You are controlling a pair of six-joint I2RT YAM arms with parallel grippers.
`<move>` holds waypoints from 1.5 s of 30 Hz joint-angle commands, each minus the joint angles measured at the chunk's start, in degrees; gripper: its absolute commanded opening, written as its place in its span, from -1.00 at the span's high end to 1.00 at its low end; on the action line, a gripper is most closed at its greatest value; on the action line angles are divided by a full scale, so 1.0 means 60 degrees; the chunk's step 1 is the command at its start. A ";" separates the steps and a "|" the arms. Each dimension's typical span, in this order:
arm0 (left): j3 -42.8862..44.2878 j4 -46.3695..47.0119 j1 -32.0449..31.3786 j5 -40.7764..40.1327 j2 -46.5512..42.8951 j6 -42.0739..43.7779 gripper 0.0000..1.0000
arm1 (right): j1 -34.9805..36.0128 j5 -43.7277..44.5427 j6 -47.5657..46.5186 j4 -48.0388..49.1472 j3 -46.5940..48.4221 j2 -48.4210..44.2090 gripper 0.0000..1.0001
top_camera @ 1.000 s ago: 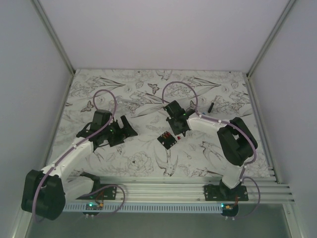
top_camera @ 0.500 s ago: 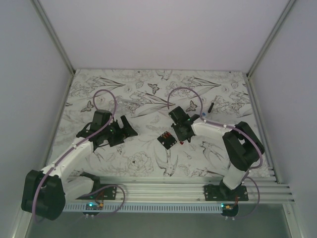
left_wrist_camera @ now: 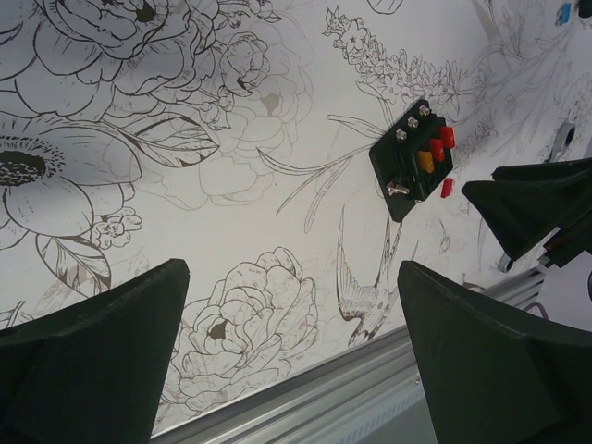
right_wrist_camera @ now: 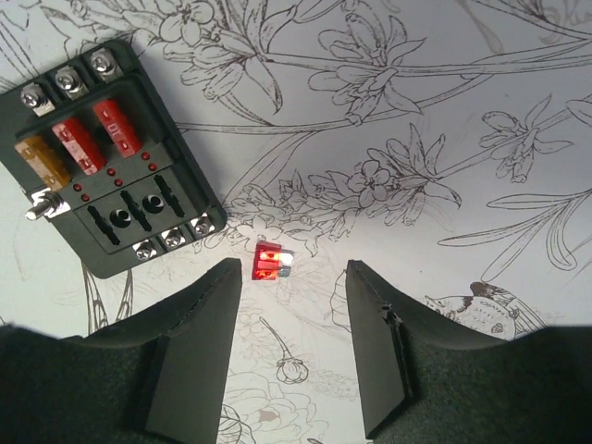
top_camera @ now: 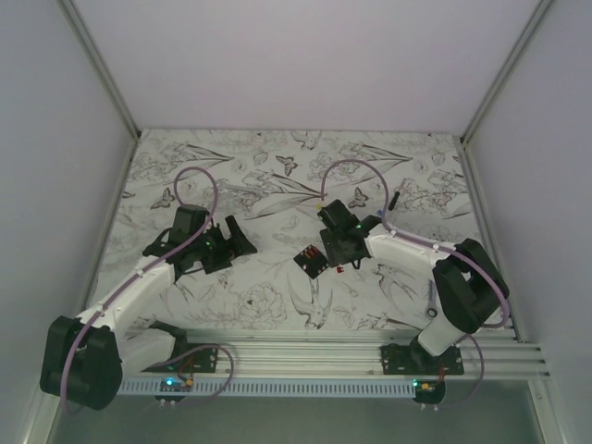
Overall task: Snap on the fuse box
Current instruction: Adjust the fuse at the center of the board.
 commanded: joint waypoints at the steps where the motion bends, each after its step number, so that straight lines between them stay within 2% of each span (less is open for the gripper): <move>1: 0.0104 -0.0133 -0.0054 0.0232 0.0117 0.0220 -0.99 | 0.0059 -0.0124 -0.0812 0.0122 -0.0072 -0.0267 -0.10; 3: 0.0096 -0.0131 -0.0062 0.0260 0.0112 0.0196 -0.99 | -0.0145 -0.0503 -0.0839 -0.0059 0.0067 -0.0272 -0.08; 5: 0.0074 -0.0131 -0.0055 0.0232 0.0080 0.0187 -0.99 | -0.0157 -0.0336 -0.0070 -0.0080 0.0092 -0.0220 -0.05; 8: 0.0066 -0.0122 -0.0055 0.0192 0.0027 0.0210 -0.99 | -0.0075 0.0199 0.0927 0.0034 0.0028 -0.0021 -0.10; 13: 0.0067 -0.0125 -0.0067 0.0288 0.0058 0.0287 -1.00 | -0.0035 0.0975 0.1546 0.0252 0.0006 0.0291 -0.14; 27: -0.0066 -0.0122 -0.0056 0.0246 -0.0126 0.0320 -1.00 | 0.0212 0.0736 0.1567 0.0027 -0.0092 0.0758 -0.14; 45: -0.0096 -0.0131 -0.0055 0.0250 -0.0138 0.0309 -0.99 | 0.0022 0.1080 0.1461 -0.0614 -0.0977 -0.0288 -0.16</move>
